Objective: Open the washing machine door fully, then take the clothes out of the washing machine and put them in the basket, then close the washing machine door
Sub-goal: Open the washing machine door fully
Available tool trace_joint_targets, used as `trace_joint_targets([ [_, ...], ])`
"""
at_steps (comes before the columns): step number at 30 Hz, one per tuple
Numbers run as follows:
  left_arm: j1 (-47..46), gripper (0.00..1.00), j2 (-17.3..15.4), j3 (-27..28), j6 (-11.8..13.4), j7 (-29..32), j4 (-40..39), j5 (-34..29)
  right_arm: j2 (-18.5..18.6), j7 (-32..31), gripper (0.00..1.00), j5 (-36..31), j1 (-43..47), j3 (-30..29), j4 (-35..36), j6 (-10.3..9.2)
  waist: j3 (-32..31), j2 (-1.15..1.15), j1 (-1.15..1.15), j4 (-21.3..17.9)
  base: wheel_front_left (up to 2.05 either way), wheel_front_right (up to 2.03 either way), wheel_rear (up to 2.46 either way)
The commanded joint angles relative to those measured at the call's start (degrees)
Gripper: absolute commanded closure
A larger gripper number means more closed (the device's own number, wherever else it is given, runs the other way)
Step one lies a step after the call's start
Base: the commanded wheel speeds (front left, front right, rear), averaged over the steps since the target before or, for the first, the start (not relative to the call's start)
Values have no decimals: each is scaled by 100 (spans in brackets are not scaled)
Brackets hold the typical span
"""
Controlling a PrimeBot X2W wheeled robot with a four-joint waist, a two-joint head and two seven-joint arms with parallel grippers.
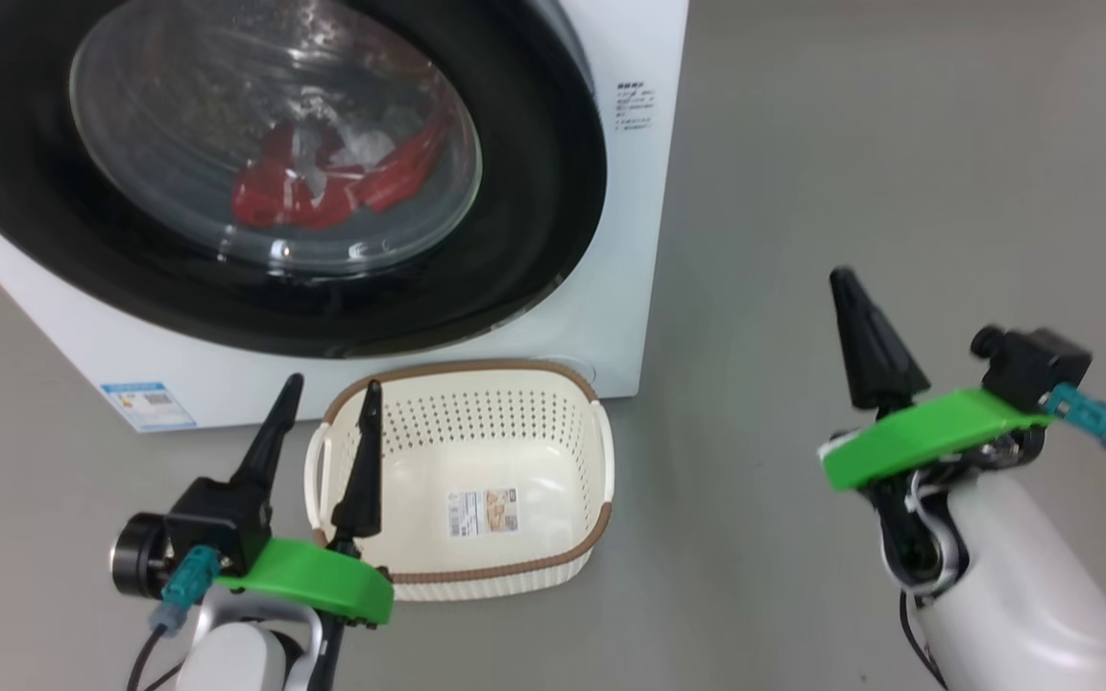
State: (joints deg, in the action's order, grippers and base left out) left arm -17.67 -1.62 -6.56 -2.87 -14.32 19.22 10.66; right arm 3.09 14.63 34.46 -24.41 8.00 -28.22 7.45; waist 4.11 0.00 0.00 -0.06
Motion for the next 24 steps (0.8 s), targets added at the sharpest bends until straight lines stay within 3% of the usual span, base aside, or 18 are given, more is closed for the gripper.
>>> trace_joint_targets([
  [1,-268,0,-126,101,55,-68,-238,29,-21,37,100,282,-340,83,75,3,162,0,0,102,0,0,0],
  [8,-400,0,-126,-109,139,-68,-471,196,38,-83,100,1621,-862,142,-127,3,453,0,0,313,0,0,0],
  [16,-518,0,-126,-270,240,-68,-748,276,342,-893,100,3294,-1536,65,-104,3,874,0,0,500,0,0,0],
  [24,-636,0,-126,-371,350,-68,-913,282,464,-1715,100,4516,-2156,-191,-267,3,1261,0,0,636,0,0,0],
])
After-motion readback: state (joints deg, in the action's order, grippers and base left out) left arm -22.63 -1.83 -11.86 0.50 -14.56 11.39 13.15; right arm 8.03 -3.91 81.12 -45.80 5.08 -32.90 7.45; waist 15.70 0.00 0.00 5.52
